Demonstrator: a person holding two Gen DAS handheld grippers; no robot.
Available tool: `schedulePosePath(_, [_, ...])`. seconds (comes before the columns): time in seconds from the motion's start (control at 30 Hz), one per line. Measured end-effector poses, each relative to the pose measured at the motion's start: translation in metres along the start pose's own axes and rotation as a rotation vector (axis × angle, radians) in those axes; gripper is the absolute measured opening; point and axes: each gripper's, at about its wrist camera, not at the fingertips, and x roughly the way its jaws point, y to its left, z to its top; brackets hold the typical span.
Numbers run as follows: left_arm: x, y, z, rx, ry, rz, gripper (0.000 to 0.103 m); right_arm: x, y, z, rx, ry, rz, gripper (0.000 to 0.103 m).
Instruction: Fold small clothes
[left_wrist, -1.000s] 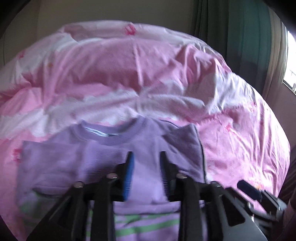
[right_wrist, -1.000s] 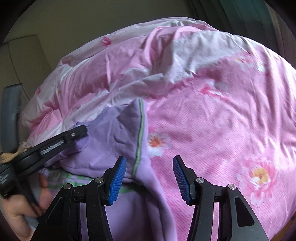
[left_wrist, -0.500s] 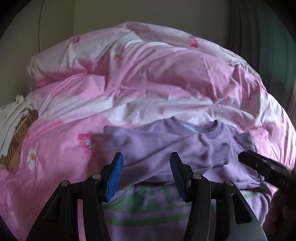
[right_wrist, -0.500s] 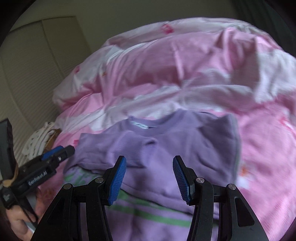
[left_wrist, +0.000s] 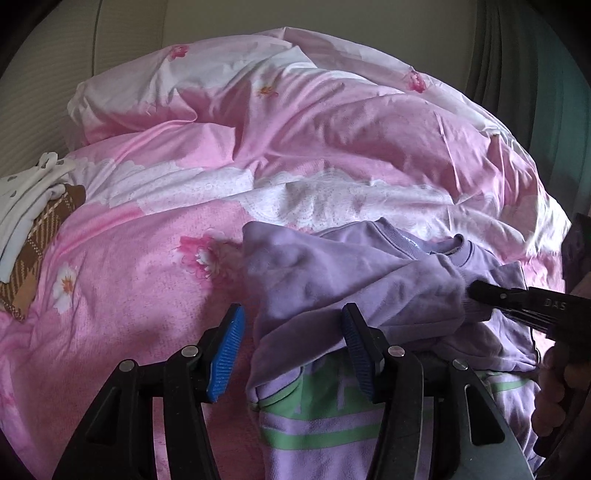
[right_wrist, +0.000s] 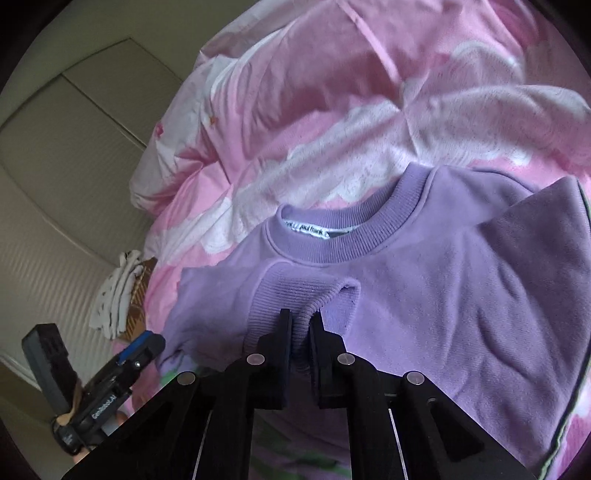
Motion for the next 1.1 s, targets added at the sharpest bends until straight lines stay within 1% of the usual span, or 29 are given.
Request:
schedulePosePath(0.1, [-0.002, -0.004, 0.001, 0.004, -0.005, -0.004, 0.056, -0.014, 0.010, -0.003, -0.050, -0.049, -0.026, 0.007])
schedulePosePath(0.2, [-0.002, -0.013, 0.001, 0.009, -0.004, -0.023, 0.056, -0.034, 0.014, -0.002, -0.061, -0.104, -0.046, 0.006])
schedulePosePath(0.33, [-0.002, -0.029, 0.001, 0.031, -0.007, -0.042, 0.056, -0.067, 0.008, 0.000, -0.059, -0.170, -0.082, 0.006])
schedulePosePath(0.4, [0.000, -0.036, 0.001, 0.036, -0.004, -0.055, 0.056, -0.078, 0.001, -0.001, -0.059, -0.178, -0.111, 0.006])
schedulePosePath(0.47, [0.003, -0.041, 0.000, 0.042, 0.001, -0.060, 0.056, -0.082, -0.005, -0.005, -0.070, -0.165, -0.163, 0.006])
schedulePosePath(0.6, [0.013, -0.045, -0.006, 0.051, 0.028, -0.057, 0.056, -0.061, -0.020, -0.021, -0.082, -0.040, -0.263, 0.008])
schedulePosePath(0.63, [0.015, -0.046, -0.008, 0.054, 0.037, -0.053, 0.056, -0.056, -0.023, -0.025, -0.078, -0.022, -0.277, 0.010])
schedulePosePath(0.67, [0.017, -0.045, -0.010, 0.058, 0.042, -0.049, 0.056, -0.053, -0.026, -0.028, -0.072, -0.009, -0.291, 0.016])
schedulePosePath(0.7, [0.018, -0.045, -0.012, 0.062, 0.047, -0.044, 0.056, -0.053, -0.029, -0.030, -0.069, -0.008, -0.304, 0.024])
schedulePosePath(0.77, [0.021, -0.043, -0.015, 0.070, 0.056, -0.040, 0.056, -0.057, -0.032, -0.034, -0.072, -0.029, -0.335, 0.032])
schedulePosePath(0.93, [0.025, -0.041, -0.018, 0.072, 0.062, -0.038, 0.056, -0.067, -0.039, -0.043, -0.075, -0.035, -0.350, 0.033])
schedulePosePath(1.1, [0.018, -0.042, -0.016, 0.072, 0.045, -0.050, 0.056, -0.076, -0.025, -0.045, -0.106, -0.057, -0.328, 0.033])
